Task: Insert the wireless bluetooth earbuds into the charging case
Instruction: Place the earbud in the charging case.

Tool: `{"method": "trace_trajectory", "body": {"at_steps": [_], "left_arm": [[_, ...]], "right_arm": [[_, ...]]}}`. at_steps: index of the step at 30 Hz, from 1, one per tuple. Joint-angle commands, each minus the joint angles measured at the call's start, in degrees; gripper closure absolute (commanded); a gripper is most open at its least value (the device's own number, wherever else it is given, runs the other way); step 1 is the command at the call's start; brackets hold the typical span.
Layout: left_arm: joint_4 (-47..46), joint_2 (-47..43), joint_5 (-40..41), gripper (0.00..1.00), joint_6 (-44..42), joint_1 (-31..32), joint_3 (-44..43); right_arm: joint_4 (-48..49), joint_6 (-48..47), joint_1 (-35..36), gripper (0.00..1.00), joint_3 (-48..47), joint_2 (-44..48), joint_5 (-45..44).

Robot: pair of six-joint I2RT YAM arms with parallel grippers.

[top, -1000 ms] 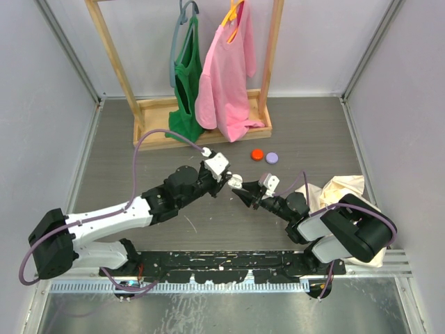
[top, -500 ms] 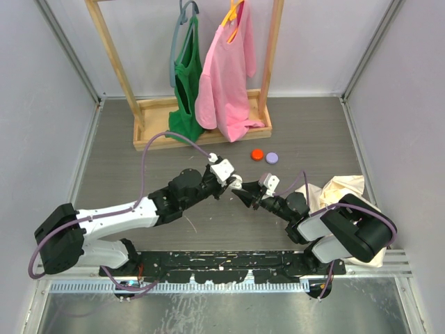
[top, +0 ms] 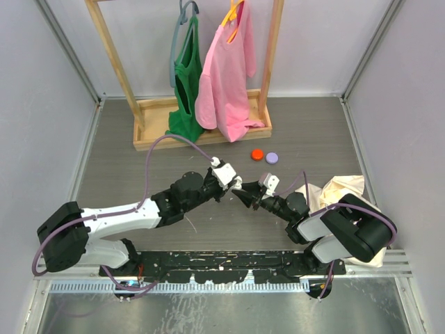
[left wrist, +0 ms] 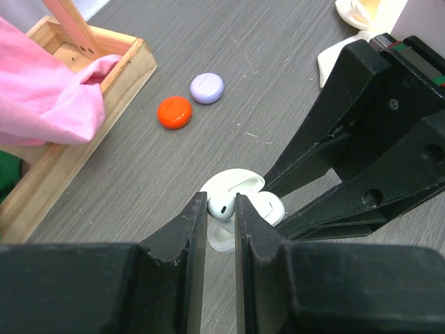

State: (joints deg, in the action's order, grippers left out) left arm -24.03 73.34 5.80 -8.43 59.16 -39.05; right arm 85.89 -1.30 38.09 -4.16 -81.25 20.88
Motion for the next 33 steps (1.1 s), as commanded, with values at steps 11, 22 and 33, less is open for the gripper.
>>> {"method": "trace_trajectory", "body": {"at_steps": [11, 22, 33], "left_arm": [[-5.88, 1.38, 2.11, 0.81, -1.15, 1.16, 1.01], [-4.66, -2.22, 0.70, 0.79, -0.40, 1.40, 3.33], [-3.92, -3.58, -1.18, 0.72, 0.86, 1.42, 4.37]], "right_arm": [[8.02, 0.66, -0.14, 0.99, -0.36, 1.18, 0.08], [8.51, 0.95, -0.39, 0.99, -0.12, 1.05, -0.47], [8.90, 1.11, -0.47, 0.99, -0.14, 0.86, -0.50]]}}
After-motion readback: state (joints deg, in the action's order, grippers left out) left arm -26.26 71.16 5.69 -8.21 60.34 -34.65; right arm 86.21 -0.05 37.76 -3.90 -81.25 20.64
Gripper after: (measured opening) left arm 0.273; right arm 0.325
